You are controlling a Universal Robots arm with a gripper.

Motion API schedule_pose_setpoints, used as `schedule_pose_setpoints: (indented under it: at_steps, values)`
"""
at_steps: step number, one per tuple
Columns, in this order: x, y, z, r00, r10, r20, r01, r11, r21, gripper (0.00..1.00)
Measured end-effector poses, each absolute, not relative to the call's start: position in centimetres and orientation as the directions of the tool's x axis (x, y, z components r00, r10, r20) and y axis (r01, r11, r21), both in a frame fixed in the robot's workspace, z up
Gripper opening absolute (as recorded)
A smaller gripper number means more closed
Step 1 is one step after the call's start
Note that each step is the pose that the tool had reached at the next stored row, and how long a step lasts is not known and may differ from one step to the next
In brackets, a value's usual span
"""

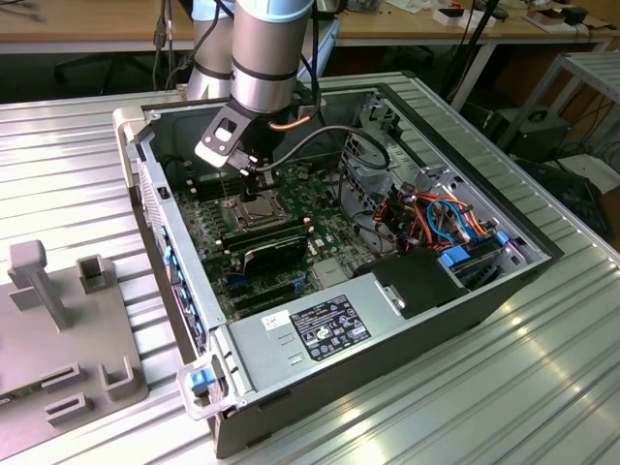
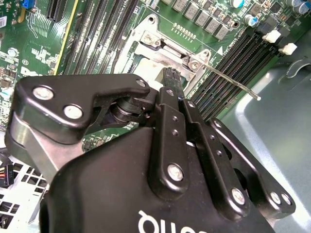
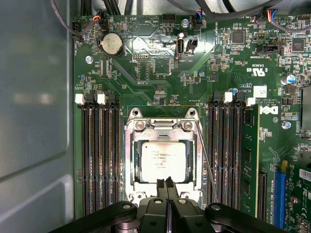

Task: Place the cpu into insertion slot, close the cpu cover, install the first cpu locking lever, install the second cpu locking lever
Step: 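Install the first cpu locking lever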

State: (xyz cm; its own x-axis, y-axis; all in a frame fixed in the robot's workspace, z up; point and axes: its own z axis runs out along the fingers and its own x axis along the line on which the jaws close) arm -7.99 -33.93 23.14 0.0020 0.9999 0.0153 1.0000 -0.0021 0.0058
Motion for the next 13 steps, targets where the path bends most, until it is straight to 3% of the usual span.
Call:
schedule_pose_setpoints:
  at_steps: [13]
  values:
    - [-9.5,-33.9,23.1,0.002,1.0,0.015,1.0,-0.002,0.006,0.11]
